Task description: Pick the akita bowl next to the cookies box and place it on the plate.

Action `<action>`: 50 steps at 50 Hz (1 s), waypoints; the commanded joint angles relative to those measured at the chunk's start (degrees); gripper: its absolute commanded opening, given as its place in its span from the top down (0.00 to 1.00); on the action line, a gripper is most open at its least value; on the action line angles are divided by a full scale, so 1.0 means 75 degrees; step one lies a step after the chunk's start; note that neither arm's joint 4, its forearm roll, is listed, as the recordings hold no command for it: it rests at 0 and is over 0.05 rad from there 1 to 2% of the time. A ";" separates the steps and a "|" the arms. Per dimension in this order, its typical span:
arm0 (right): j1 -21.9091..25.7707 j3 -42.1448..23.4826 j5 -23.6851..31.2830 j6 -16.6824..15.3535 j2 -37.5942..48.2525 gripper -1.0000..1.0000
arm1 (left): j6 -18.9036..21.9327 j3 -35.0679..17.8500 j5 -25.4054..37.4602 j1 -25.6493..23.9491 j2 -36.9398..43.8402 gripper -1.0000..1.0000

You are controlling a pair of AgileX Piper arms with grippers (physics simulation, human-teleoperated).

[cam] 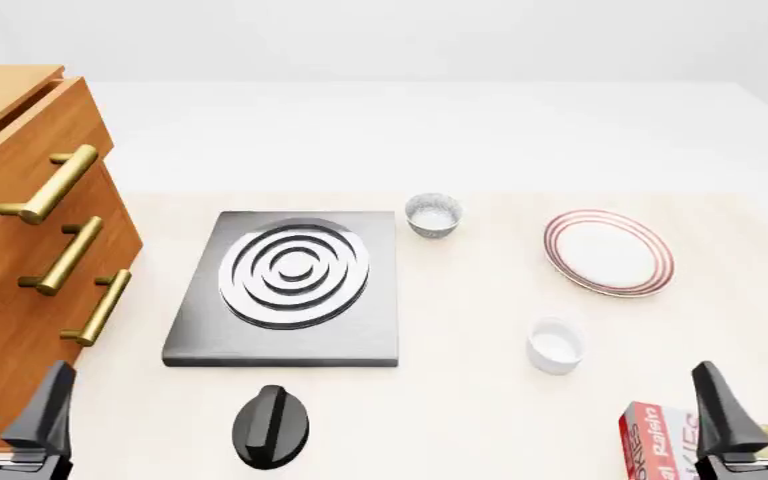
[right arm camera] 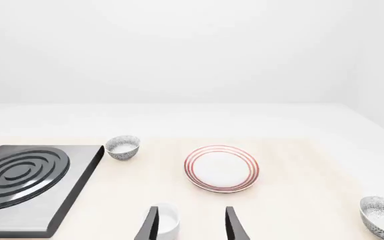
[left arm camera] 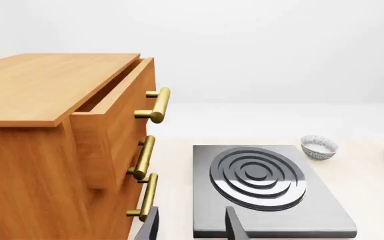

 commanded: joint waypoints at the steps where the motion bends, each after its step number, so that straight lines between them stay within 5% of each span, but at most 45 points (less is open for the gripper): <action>1: 0.0046 -0.0023 -0.0019 0.0042 -0.0001 0.00 | 0.0000 -0.0020 -0.0008 0.0000 0.0034 0.00; 18: 0.0155 -0.0243 0.0184 0.0135 -0.0010 0.00 | 0.0000 -0.0020 -0.0008 0.0000 0.0034 0.00; 29: 0.0087 -0.2029 0.2055 0.0258 -0.0016 0.00 | 0.0000 -0.0020 -0.0008 0.0000 0.0034 0.00; 50: -0.0719 -0.4853 0.4871 -0.0479 0.1766 0.00 | 0.0000 -0.0020 -0.0008 0.0000 0.0034 0.00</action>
